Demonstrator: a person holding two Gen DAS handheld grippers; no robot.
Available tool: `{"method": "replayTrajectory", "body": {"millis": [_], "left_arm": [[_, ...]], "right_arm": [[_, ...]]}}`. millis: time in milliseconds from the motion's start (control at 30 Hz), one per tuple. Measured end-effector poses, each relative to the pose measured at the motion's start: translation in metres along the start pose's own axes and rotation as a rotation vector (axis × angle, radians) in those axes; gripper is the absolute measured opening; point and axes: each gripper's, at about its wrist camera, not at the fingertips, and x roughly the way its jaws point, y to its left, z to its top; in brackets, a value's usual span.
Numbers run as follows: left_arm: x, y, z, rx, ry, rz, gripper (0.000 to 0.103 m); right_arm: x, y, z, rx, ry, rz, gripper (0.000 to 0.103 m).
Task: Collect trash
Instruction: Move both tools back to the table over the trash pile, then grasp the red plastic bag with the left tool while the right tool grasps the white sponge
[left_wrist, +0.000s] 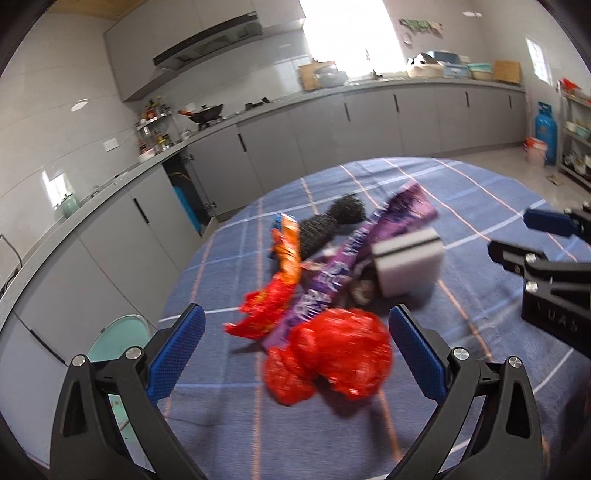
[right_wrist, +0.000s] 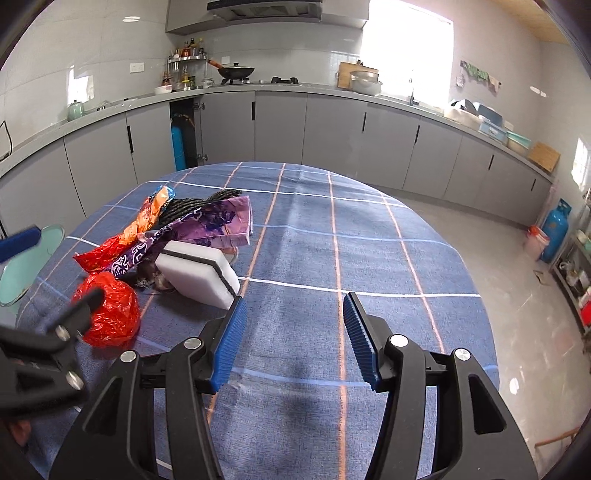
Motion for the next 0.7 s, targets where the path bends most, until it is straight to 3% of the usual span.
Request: {"method": "replayTrajectory", "body": {"millis": [167, 233, 267, 333, 367, 400, 500, 600, 700], "left_arm": [[0.012, -0.012, -0.006, 0.014, 0.042, -0.035, 0.097], [0.016, -0.014, -0.007, 0.019, 0.055, -0.061, 0.089], [0.017, -0.014, -0.007, 0.027, 0.059, -0.074, 0.073], [0.021, -0.016, -0.009, 0.023, 0.082, -0.127, 0.053], [0.022, -0.016, -0.009, 0.024, 0.087, -0.145, 0.036], [0.021, -0.014, -0.010, 0.024, 0.082, -0.167, 0.026], [0.017, -0.007, -0.009, 0.009, 0.070, -0.202, 0.016], [0.007, 0.009, -0.003, -0.022, 0.039, -0.199, 0.015], [-0.008, 0.030, 0.005, -0.048, -0.015, -0.147, 0.015]], "right_arm": [[-0.001, -0.003, -0.001, 0.008, -0.005, -0.004, 0.055], [0.002, -0.002, -0.001, 0.010, -0.002, -0.001, 0.055], [0.002, -0.001, -0.002, 0.010, -0.001, -0.001, 0.055], [0.003, 0.000, -0.002, 0.007, 0.003, 0.005, 0.055], [0.004, 0.002, -0.002, 0.004, 0.004, 0.006, 0.055], [0.005, 0.003, -0.002, 0.003, 0.004, 0.008, 0.055], [0.006, 0.007, 0.000, 0.002, 0.006, 0.015, 0.055], [0.006, 0.013, 0.004, 0.005, 0.001, 0.031, 0.055], [0.006, 0.021, 0.009, -0.007, -0.008, 0.055, 0.057]]}}
